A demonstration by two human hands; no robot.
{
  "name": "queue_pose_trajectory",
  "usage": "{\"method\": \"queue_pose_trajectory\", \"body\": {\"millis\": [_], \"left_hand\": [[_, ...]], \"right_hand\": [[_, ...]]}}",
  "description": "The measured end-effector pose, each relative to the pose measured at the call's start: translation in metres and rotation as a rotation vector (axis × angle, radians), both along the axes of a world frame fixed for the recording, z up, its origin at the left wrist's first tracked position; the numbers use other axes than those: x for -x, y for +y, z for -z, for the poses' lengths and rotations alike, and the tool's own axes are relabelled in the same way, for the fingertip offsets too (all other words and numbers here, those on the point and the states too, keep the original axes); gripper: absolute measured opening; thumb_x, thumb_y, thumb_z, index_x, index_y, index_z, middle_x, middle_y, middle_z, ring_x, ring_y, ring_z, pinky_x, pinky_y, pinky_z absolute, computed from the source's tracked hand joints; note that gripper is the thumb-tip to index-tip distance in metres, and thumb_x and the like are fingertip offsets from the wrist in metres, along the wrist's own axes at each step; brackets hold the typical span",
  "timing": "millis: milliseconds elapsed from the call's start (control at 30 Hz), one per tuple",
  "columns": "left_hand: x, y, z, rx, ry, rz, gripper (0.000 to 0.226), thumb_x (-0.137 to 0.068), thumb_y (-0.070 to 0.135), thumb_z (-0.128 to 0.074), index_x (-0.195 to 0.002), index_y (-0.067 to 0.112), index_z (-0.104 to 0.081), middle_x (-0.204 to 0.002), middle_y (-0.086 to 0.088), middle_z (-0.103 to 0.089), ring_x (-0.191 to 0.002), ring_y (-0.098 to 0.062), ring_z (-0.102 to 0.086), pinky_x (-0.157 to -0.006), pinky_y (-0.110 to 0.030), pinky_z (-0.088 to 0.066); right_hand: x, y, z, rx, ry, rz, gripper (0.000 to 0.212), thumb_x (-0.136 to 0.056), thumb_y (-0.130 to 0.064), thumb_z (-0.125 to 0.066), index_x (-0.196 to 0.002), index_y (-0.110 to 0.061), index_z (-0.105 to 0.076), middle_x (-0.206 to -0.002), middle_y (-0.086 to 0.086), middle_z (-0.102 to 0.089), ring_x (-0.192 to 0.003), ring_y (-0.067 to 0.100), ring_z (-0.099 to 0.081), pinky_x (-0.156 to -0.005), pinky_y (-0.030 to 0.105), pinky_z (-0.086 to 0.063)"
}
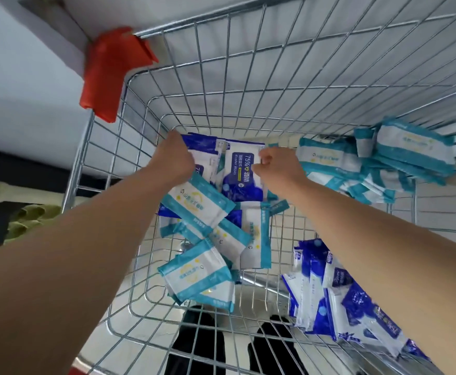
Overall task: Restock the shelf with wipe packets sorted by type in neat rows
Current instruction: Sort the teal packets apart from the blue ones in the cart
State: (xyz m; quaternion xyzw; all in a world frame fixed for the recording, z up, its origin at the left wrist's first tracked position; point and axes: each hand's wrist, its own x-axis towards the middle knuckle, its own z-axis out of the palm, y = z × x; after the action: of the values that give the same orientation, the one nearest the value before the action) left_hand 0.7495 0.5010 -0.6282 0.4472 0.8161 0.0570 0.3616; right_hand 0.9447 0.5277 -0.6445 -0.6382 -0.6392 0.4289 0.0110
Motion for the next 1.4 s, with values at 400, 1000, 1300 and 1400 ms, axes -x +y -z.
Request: {"method": "queue_pose_trajectory", "body": {"millis": [400,1000,1300,1400], "left_hand": [[-0.005,0.001,0.008,0.029,0.011,0.076,0.019,-0.093,0.015,-0.055,-0.109,0.007,-0.048,-0.095,-0.007,-0.051,-0.084,-0.021,-0.051,-0.064,-0.032,-0.04],[-0.026,-0.008,-0.066,-0.433,0.148,0.146,0.01,-0.091,0.024,-0.06,-0.091,0.017,-0.053,-0.095,0.0,-0.06,-0.084,-0.023,-0.055,-0.068,-0.031,-0.039],[-0.115,-0.022,-0.092,-0.327,-0.233,0.091,0.026,-0.086,0.028,-0.069,-0.074,0.025,-0.047,-0.07,0.011,-0.052,-0.059,-0.008,-0.05,-0.055,-0.027,-0.038],[-0.151,-0.041,-0.077,-0.13,-0.348,0.181,0.028,-0.082,0.027,-0.074,-0.07,0.024,-0.048,-0.081,0.002,-0.06,-0.07,-0.022,-0.062,-0.067,-0.037,-0.052]], "right_hand": [[0.01,0.005,0.014,0.197,0.099,0.183,0.02,-0.086,-0.015,-0.066,-0.098,0.001,-0.069,-0.101,0.018,-0.071,-0.093,0.029,-0.068,-0.085,0.047,-0.055],[-0.025,0.016,-0.033,0.043,0.32,0.409,0.023,-0.073,-0.003,-0.075,-0.074,-0.022,-0.063,-0.078,0.002,-0.07,-0.074,0.019,-0.068,-0.078,0.038,-0.056],[-0.181,-0.005,-0.098,0.226,0.193,0.306,0.018,-0.076,0.003,-0.074,-0.08,-0.01,-0.063,-0.059,0.002,-0.061,-0.048,0.009,-0.053,-0.045,0.018,-0.045],[-0.228,-0.034,-0.103,0.324,0.02,0.187,0.017,-0.073,0.003,-0.076,-0.078,-0.01,-0.066,-0.069,0.011,-0.064,-0.056,0.017,-0.055,-0.049,0.022,-0.047]]}}
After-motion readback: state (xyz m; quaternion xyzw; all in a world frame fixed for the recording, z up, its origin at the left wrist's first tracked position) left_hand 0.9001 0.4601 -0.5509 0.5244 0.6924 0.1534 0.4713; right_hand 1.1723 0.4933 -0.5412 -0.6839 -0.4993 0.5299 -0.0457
